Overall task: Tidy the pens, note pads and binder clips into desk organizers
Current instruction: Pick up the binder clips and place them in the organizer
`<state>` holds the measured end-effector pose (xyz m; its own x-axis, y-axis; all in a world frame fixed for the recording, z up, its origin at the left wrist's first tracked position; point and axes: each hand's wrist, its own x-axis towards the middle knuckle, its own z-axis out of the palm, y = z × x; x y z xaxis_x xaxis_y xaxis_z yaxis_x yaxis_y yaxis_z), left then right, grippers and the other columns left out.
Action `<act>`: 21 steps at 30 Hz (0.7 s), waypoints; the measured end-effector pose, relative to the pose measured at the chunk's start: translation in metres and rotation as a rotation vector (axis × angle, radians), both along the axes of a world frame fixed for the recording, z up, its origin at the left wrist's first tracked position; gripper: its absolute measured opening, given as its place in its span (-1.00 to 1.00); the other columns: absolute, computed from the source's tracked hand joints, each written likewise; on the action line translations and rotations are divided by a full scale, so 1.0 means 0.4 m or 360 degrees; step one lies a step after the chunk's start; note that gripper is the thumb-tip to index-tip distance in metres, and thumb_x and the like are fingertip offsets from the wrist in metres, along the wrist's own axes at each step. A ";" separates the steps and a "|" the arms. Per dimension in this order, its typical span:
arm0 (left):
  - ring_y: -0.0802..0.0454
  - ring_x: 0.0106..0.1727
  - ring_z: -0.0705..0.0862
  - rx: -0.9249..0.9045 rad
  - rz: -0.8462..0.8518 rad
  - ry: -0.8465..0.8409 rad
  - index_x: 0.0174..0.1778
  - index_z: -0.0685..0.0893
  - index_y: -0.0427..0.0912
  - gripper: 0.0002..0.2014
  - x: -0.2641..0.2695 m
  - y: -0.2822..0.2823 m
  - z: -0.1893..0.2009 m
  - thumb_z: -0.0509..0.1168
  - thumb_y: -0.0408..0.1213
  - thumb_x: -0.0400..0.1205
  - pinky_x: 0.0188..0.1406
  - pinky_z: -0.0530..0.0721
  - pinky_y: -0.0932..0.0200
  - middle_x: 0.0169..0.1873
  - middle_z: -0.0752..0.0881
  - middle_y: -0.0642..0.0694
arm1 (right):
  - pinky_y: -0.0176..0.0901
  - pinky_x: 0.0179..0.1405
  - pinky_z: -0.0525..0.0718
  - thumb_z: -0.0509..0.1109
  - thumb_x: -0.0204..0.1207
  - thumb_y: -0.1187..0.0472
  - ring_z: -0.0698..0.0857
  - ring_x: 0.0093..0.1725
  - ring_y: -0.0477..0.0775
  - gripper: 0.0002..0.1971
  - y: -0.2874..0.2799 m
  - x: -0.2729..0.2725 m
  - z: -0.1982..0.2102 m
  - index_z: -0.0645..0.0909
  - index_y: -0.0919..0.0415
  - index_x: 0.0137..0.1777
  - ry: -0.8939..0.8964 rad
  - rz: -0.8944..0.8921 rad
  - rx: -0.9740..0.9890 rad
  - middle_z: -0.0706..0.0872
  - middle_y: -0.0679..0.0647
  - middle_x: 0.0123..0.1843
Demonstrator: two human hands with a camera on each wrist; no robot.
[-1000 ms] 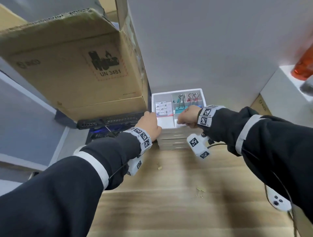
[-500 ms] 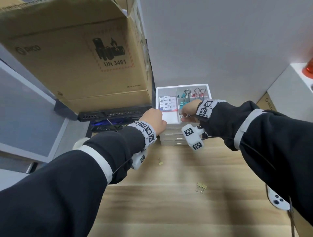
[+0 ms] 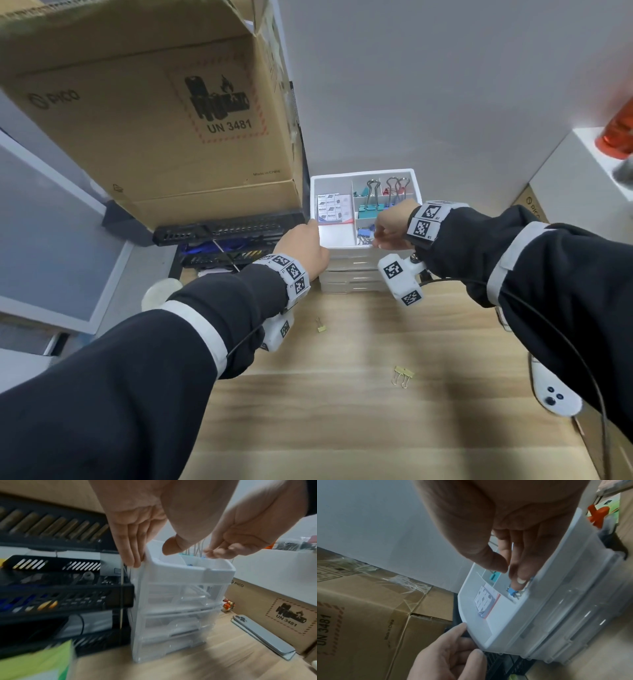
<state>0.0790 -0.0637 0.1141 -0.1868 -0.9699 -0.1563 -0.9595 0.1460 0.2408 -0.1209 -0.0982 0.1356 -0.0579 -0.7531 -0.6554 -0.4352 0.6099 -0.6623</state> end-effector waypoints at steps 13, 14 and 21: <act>-0.22 0.04 0.65 0.0559 0.0018 -0.0306 0.16 0.53 -0.24 -0.76 0.054 0.081 -0.225 0.24 -0.19 0.65 -0.13 0.54 0.08 0.15 0.67 -0.22 | -0.35 -0.62 0.57 0.41 0.51 0.29 0.76 -0.44 0.01 -0.87 0.187 -0.028 -0.181 0.70 0.28 -0.25 0.0043 0.0522 0.0223 0.85 0.17 -0.30; -0.19 0.00 0.62 0.0601 0.0002 -0.0306 0.14 0.53 -0.23 -0.77 0.058 0.092 -0.257 0.25 -0.19 0.65 -0.14 0.52 0.09 0.13 0.67 -0.20 | -0.34 -0.61 0.58 0.40 0.51 0.30 0.75 -0.42 0.06 -0.87 0.206 -0.033 -0.219 0.71 0.32 -0.22 0.0113 0.0549 0.0292 0.85 0.18 -0.31; -0.22 -0.08 0.60 0.0651 -0.0085 -0.0256 0.26 0.51 -0.18 -0.74 0.075 0.177 -0.456 0.24 -0.26 0.66 -0.13 0.51 0.02 0.17 0.50 -0.21 | -0.10 -0.28 0.72 0.45 0.10 0.15 0.71 -0.49 0.14 -0.78 0.346 -0.099 -0.473 0.79 0.31 -0.37 0.0707 0.0638 0.0656 0.81 0.10 -0.44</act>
<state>0.1088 0.0069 -0.0682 -0.1771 -0.8119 -0.5563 -0.9832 0.1204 0.1372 -0.1605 0.0401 -0.0537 -0.1560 -0.4690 -0.8693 -0.8523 0.5087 -0.1215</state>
